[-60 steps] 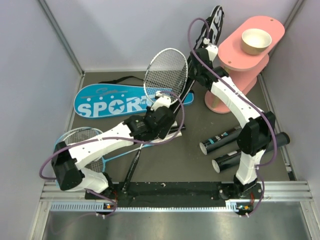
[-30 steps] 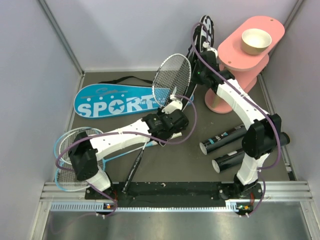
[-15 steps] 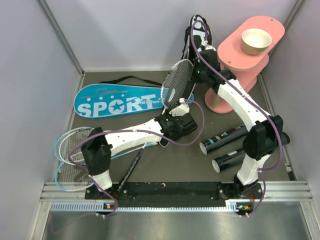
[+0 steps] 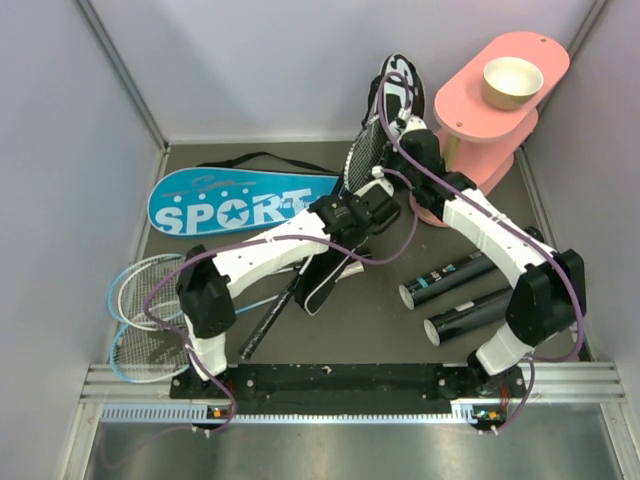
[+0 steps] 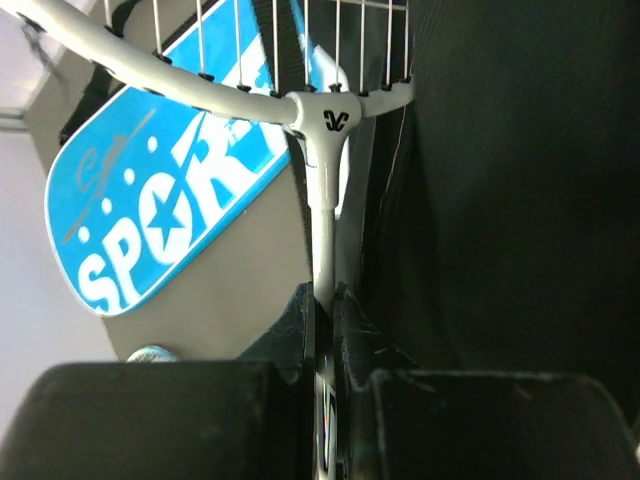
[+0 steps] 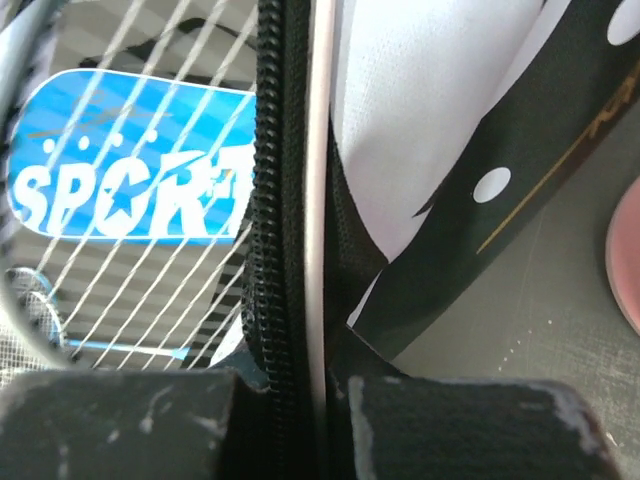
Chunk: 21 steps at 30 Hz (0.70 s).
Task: Pack up the badminton gear
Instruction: Place the racket in the racket bag.
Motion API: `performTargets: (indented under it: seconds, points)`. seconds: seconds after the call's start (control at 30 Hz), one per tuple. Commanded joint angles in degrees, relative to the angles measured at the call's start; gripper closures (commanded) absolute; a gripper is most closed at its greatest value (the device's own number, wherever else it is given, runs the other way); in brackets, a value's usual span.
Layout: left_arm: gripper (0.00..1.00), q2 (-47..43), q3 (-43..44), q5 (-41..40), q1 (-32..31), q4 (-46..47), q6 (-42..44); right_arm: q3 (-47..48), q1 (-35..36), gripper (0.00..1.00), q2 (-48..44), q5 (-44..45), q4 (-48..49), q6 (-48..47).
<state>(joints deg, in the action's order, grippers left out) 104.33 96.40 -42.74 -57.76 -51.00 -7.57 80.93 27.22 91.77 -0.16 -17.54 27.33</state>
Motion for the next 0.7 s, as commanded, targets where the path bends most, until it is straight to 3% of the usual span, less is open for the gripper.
performTargets:
  seconds: [0.0, 0.1, 0.33, 0.43, 0.57, 0.67]
  points:
    - [1.0, 4.9, 10.55, 9.33, 2.29, -2.78, 0.37, -2.7, 2.48, 1.0, -5.89, -7.46, 11.82, -1.67]
    - [1.0, 7.63, 16.44, 15.38, 4.49, -6.29, -1.47, -5.59, 2.66, 1.0, -6.95, -9.68, 15.68, -1.23]
    - [1.0, 11.15, 27.34, 21.29, 9.32, -6.57, -5.07, -12.89, 4.06, 1.0, -8.1, -10.56, 21.76, 4.48]
    - [1.0, 7.3, 20.96, 22.52, 9.77, -0.89, -10.08, -14.13, 4.33, 1.0, -8.71, -7.76, 18.7, 7.12]
    - [1.0, -1.22, 2.01, 23.06, 9.77, 9.85, -17.54, -14.39, 4.15, 1.0, -11.08, -5.45, 14.47, 8.26]
    - [1.0, -5.8, -4.88, 21.39, 9.77, 14.69, -21.59, -15.97, 4.07, 1.0, -12.57, -6.08, 13.59, 10.71]
